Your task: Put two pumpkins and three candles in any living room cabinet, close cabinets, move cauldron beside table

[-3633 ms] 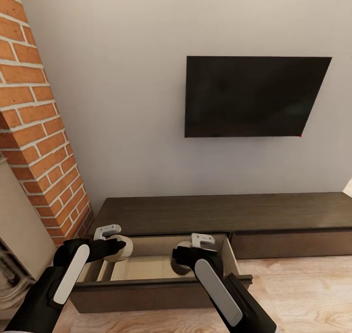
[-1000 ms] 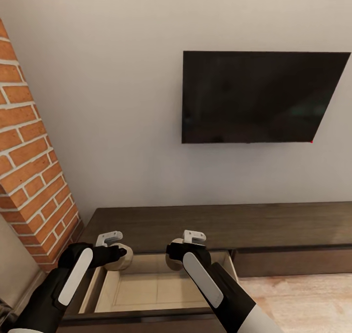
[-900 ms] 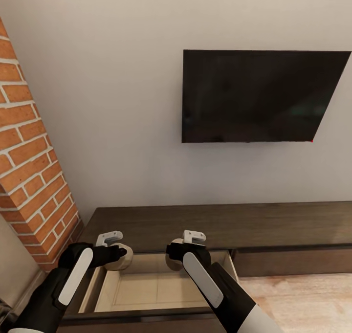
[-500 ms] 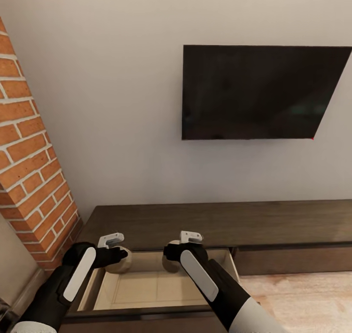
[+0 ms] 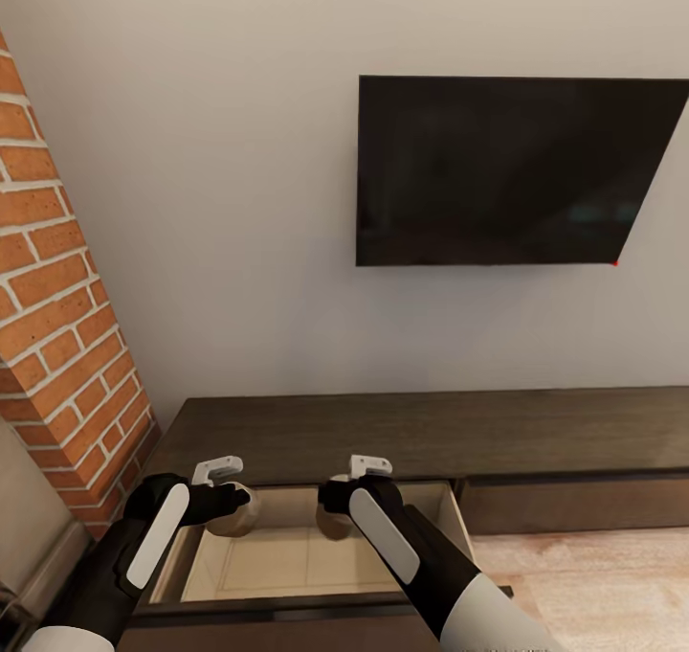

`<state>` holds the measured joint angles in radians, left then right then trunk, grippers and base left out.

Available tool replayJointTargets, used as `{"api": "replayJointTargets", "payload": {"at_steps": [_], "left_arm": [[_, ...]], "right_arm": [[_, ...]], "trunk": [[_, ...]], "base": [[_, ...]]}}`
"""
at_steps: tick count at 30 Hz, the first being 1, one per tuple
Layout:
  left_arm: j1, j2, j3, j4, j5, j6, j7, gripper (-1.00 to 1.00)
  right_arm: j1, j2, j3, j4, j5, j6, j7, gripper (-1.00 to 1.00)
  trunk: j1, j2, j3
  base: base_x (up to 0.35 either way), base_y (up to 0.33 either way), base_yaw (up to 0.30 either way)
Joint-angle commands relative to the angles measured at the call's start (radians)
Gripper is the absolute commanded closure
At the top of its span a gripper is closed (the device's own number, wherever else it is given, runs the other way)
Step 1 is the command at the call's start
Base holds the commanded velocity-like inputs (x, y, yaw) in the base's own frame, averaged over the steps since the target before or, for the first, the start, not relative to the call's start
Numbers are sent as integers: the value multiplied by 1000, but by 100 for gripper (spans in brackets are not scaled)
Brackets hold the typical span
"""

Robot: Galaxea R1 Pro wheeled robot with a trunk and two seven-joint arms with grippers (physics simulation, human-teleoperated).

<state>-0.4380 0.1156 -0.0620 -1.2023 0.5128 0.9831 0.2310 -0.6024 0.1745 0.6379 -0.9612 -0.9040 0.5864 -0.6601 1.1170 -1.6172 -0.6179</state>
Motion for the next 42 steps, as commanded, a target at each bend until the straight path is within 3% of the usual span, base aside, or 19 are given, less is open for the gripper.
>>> {"api": "replayJointTargets", "payload": {"at_steps": [1, 11, 19, 39, 42], "left_arm": [[-1, 1, -2, -1, 11, 1, 11, 100], [-1, -27, -4, 1, 6, -2, 13, 100], [-1, -28, -4, 1, 3, -3, 13, 100], [-1, -27, -2, 1, 0, -3, 12, 100], [-1, -27, -2, 1, 0, -3, 11, 100]], "right_arm": [[-6, 0, 2, 13, -7, 0, 3, 100], [-13, 0, 15, 27, 1, -11, 39, 100], [-13, 0, 49, 26, -4, -51, 46, 100], [-13, 0, 52, 27, 0, -70, 105, 100], [-13, 0, 52, 27, -1, -72, 105, 100]], "trunk": [[4, -8, -4], [42, -78, -36], [73, -134, -61], [150, -274, -123], [150, -274, -121]], "base": [[0, 0, 0], [0, 0, 0], [0, 0, 0], [0, 0, -10], [0, 0, -142]]}}
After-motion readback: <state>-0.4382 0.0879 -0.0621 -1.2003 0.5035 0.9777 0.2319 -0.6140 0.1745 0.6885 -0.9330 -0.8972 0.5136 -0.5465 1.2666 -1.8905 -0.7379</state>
